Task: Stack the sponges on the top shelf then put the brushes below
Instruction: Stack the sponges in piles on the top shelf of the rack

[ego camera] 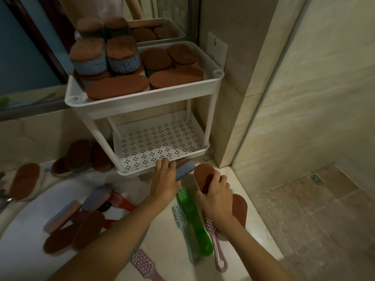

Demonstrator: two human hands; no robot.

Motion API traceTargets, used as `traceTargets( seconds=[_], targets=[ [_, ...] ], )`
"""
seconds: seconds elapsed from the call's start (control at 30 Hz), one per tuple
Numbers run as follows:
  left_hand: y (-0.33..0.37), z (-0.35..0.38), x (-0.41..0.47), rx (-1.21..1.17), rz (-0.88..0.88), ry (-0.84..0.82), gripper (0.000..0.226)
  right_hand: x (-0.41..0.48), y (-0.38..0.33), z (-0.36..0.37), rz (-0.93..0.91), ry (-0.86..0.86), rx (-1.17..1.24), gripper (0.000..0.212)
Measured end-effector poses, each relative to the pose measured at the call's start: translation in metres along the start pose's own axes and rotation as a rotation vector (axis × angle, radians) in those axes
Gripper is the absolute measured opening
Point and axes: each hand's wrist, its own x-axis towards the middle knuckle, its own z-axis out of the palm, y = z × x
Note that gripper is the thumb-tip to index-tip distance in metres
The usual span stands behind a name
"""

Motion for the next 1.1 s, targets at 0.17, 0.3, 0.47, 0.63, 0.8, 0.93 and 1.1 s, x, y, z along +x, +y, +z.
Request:
traceTargets(
  seconds=[0.17,0.3,0.47,0.63,0.8,0.93,1.1],
  targets=[
    [-0.008,-0.034,-0.023,-0.089,-0.039,0.25,0.051,-0.014,-0.009,-0.022,-0.098,0.161,0.155,0.068],
    [-0.015,-0.065,-0.036,-0.347,-0.002,0.414,0.054,-0.024,-0.033,-0.047,-0.166,0.317,0.235,0.066],
    [-0.019,-0.123,-0.045,-0.503,0.196,0.691,0.07,-0.036,-0.074,-0.082,-0.312,0.49,0.367,0.065],
    [-0.031,-0.185,-0.039,-0.506,0.349,0.771,0.07,-0.037,-0.123,-0.117,-0.436,0.531,0.463,0.066],
    [-0.051,-0.236,-0.014,-0.448,0.307,0.742,0.067,-0.017,-0.175,-0.15,-0.522,0.44,0.46,0.062],
    [-0.07,-0.27,0.015,-0.344,0.197,0.721,0.061,0.013,-0.21,-0.172,-0.571,0.365,0.348,0.066],
    [-0.091,-0.284,0.067,-0.368,0.127,0.593,0.053,0.07,-0.242,-0.18,-0.492,0.293,0.255,0.059]
  ],
)
